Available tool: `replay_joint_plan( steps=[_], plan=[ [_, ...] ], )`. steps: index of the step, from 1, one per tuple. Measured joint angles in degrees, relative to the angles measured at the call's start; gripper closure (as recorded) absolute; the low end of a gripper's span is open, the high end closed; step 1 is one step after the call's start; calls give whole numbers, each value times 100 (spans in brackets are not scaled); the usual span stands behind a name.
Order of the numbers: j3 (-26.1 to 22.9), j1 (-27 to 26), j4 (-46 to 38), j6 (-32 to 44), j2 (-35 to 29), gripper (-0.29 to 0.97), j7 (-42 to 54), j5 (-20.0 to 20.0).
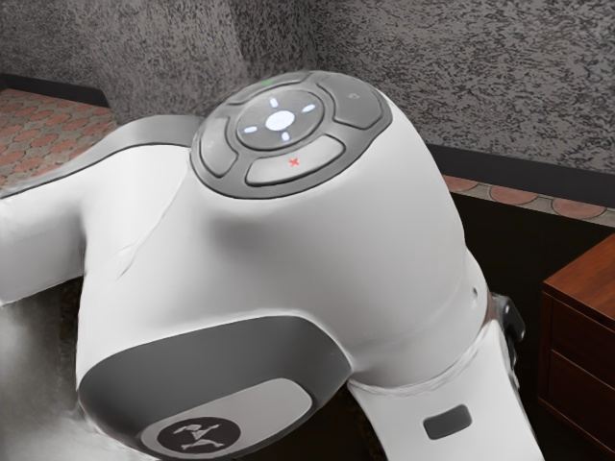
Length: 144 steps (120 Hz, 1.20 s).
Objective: Pull the drawer handle with one arm to open the drawer
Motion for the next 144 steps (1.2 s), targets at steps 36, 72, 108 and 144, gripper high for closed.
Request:
replay_joint_plan(
  steps=[36,72,108,144],
  plan=[
    [-160,-374,641,959,1307,0,304,921],
    [416,-1070,1128,1778,2389,0,486,1271],
    [867,-1093,1048,1972,2503,11,598,1365],
    [951,-1081,698,1984,2354,-11,689,1573]
  ],
)
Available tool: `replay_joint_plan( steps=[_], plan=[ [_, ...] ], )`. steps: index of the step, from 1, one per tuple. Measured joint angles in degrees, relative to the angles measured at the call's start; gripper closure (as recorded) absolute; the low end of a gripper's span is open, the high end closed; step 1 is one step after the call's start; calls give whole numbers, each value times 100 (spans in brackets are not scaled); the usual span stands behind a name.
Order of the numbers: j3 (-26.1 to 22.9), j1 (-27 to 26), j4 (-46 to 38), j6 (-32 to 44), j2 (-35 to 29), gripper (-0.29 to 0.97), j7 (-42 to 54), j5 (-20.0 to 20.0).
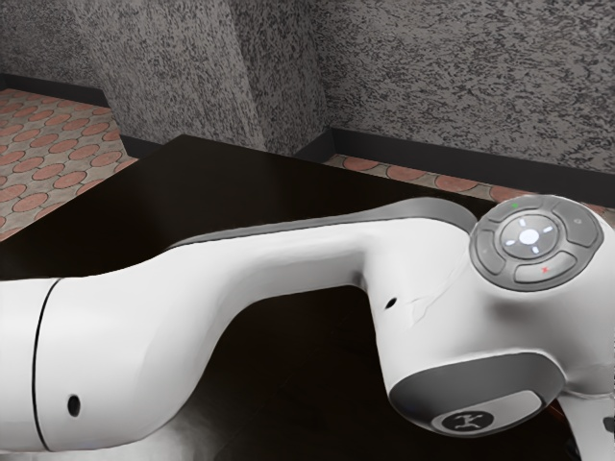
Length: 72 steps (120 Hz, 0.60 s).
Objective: Pull the drawer handle with one arm to open the drawer
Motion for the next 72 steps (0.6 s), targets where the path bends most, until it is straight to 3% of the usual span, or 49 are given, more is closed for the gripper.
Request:
replay_joint_plan(
  steps=[8,22,29,37,56,62,69,72],
  plan=[
    [1,-1,-168,3,-108,2,9,50],
    [1,0,-361,19,-201,-4,10,108],
    [7,1,-656,17,-537,17,13,121],
    [79,-85,-1031,7,-926,24,20,103],
    [218,-401,-2206,6,-1914,14,14,72],
    [293,-545,-2530,-2,-2289,21,15,62],
    [363,-649,-2651,-9,-2752,61,5,69],
    [366,-492,-2588,-8,-3031,53,-11,78]
  ],
)
